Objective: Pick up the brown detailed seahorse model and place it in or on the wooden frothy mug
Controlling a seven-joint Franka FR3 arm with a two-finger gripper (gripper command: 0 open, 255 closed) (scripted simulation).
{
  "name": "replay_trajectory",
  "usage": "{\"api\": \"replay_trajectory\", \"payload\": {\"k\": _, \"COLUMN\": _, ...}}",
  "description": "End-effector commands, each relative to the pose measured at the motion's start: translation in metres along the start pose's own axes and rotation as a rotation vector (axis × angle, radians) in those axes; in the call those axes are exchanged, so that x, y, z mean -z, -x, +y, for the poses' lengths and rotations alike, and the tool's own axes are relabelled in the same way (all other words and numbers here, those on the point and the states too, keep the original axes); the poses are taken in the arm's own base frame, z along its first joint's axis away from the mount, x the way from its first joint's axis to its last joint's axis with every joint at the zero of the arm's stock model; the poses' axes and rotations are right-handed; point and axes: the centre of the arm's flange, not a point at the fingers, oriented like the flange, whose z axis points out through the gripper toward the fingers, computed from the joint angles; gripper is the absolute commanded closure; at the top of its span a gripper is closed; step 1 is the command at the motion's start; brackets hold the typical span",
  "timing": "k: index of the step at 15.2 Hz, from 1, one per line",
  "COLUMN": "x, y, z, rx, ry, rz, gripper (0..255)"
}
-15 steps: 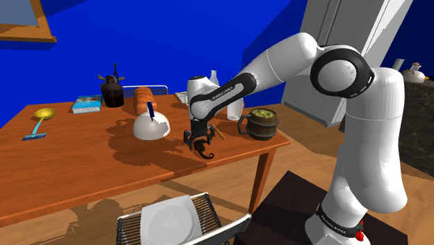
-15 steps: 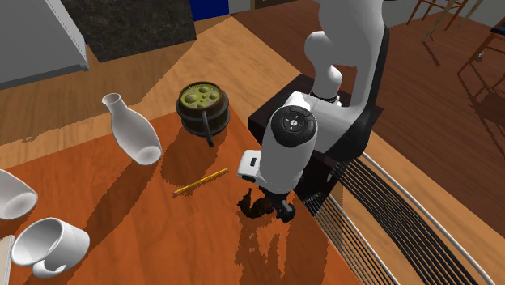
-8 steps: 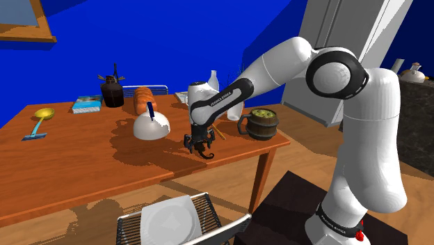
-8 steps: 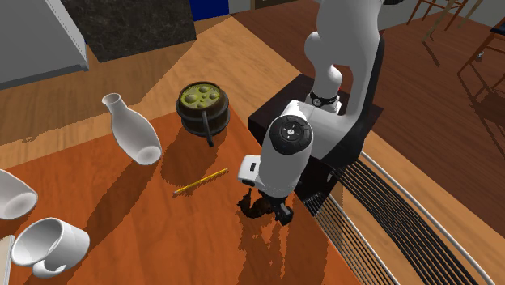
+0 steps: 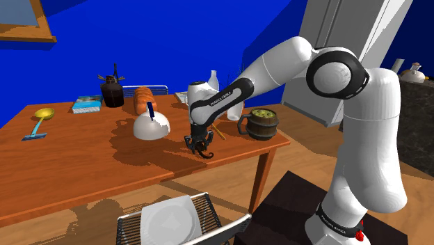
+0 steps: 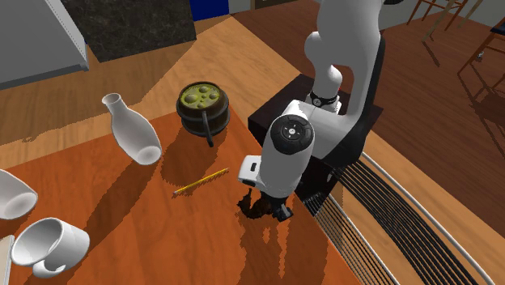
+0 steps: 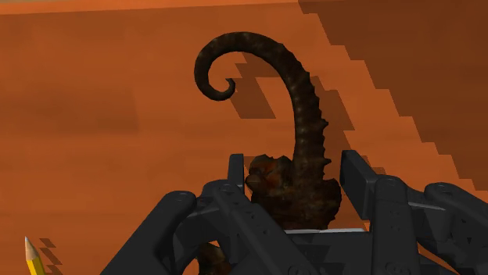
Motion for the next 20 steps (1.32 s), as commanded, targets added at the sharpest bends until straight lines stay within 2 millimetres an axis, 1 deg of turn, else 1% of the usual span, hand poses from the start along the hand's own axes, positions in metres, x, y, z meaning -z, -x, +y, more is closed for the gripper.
{"api": "replay_trajectory", "payload": {"k": 1, "x": -0.003, "y": 0.000, "z": 0.002, "rx": -0.002, "ry": 0.004, "rz": -0.004, "gripper": 255}}
{"api": "replay_trajectory", "payload": {"k": 6, "x": -0.002, "y": 0.000, "z": 0.002, "rx": -0.002, "ry": 0.004, "rz": -0.004, "gripper": 255}}
{"api": "replay_trajectory", "payload": {"k": 20, "x": 0.072, "y": -0.001, "z": 0.006, "rx": -0.002, "ry": 0.004, "rz": -0.004, "gripper": 255}}
